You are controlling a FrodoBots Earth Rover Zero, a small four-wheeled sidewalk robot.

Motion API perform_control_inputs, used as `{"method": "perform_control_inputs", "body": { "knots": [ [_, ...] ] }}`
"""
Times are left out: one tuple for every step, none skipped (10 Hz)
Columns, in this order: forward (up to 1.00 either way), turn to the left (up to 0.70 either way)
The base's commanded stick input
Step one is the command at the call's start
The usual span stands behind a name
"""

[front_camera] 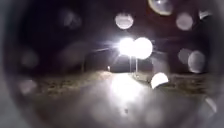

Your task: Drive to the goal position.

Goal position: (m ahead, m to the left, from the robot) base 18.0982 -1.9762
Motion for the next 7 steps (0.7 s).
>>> {"method": "perform_control_inputs", "body": {
  "knots": [
    [1.0, 0.03],
    [1.0, 0.03],
    [1.0, 0.03],
    [1.0, 0.03],
    [1.0, 0.03],
    [1.0, 0.03],
    [1.0, 0.03]
  ]
}}
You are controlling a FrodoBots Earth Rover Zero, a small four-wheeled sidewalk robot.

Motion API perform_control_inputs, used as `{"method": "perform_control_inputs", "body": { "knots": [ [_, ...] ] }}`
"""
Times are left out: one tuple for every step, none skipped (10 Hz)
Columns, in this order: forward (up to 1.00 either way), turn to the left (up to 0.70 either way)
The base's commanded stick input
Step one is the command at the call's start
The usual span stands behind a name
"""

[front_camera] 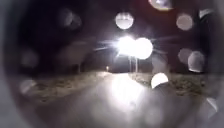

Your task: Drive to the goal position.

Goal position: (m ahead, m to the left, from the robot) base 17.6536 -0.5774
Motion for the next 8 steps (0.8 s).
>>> {"method": "perform_control_inputs", "body": {
  "knots": [
    [1.0, 0.03],
    [1.0, 0.03],
    [1.0, 0.03],
    [1.0, 0.03],
    [1.0, 0.03],
    [1.0, 0.09],
    [1.0, 0.13],
    [1.0, 0.12]
  ]
}}
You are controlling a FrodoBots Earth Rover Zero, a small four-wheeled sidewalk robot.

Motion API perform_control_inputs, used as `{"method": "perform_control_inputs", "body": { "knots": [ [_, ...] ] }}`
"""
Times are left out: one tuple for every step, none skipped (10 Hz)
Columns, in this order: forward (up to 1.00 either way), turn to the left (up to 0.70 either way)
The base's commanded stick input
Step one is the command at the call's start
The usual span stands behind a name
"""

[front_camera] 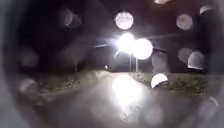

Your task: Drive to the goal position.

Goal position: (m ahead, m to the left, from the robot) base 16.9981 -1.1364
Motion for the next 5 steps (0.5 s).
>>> {"method": "perform_control_inputs", "body": {
  "knots": [
    [1.0, 0.12],
    [1.0, 0.12],
    [1.0, 0.11],
    [1.0, 0.09],
    [1.0, 0.03]
  ]
}}
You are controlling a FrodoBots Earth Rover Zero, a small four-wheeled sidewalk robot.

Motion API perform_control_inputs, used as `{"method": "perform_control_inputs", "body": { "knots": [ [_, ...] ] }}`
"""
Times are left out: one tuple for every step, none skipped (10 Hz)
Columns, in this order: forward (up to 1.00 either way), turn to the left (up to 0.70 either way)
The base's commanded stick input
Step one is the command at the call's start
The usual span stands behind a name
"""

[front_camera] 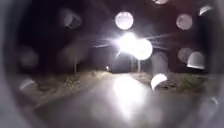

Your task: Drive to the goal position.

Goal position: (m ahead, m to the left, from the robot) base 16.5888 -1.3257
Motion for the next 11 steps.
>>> {"method": "perform_control_inputs", "body": {
  "knots": [
    [1.0, 0.03],
    [1.0, 0.03],
    [1.0, 0.03],
    [1.0, 0.03],
    [1.0, 0.05],
    [1.0, 0.07],
    [1.0, 0.09],
    [1.0, 0.07],
    [1.0, 0.05],
    [1.0, 0.04],
    [1.0, 0.03]
  ]
}}
